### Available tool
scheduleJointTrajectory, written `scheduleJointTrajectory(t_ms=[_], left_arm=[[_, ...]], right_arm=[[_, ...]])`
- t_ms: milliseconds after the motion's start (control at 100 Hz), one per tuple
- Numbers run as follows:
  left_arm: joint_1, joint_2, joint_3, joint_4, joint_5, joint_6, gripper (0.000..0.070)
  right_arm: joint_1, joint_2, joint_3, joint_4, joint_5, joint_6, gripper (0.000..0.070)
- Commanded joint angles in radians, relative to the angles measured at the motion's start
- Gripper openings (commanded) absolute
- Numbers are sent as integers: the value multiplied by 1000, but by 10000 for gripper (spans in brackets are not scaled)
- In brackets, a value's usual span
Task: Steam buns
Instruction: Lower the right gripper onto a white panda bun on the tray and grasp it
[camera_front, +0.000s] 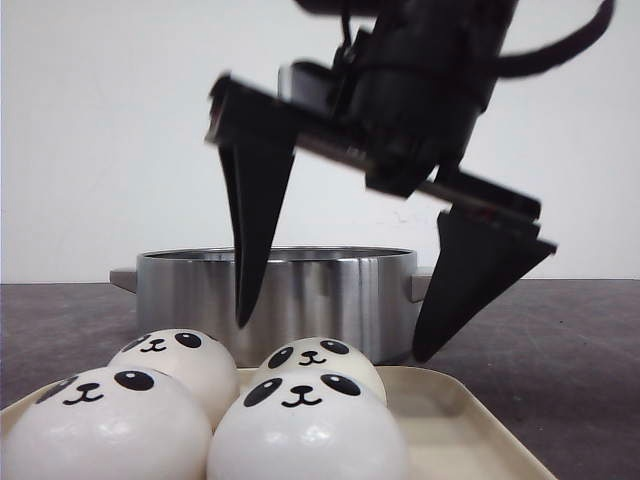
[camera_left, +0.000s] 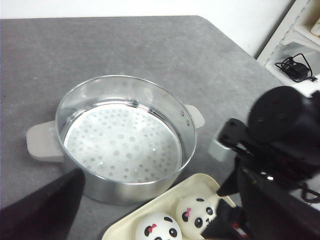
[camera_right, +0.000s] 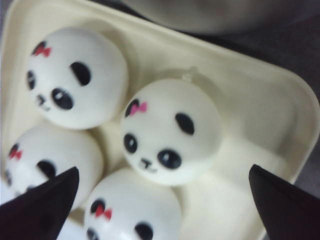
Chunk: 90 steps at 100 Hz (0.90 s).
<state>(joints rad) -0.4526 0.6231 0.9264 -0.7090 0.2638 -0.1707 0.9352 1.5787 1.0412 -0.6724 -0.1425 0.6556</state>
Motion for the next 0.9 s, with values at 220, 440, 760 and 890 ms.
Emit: scheduleJointTrajectory(t_ms=[220, 440, 760, 890], left_arm=[[-16, 5, 17, -32, -2, 23, 585], [-16, 5, 17, -33, -3, 26, 585], [-16, 5, 17, -37, -5, 29, 585], [-16, 5, 17, -45, -5, 29, 585]], right_arm=[[-23, 102, 21, 38, 0, -13, 571], [-34, 129, 21, 48, 4, -14, 480], [-33, 140, 21, 60, 25, -17, 0], [-27, 115, 32, 62, 38, -15, 0]])
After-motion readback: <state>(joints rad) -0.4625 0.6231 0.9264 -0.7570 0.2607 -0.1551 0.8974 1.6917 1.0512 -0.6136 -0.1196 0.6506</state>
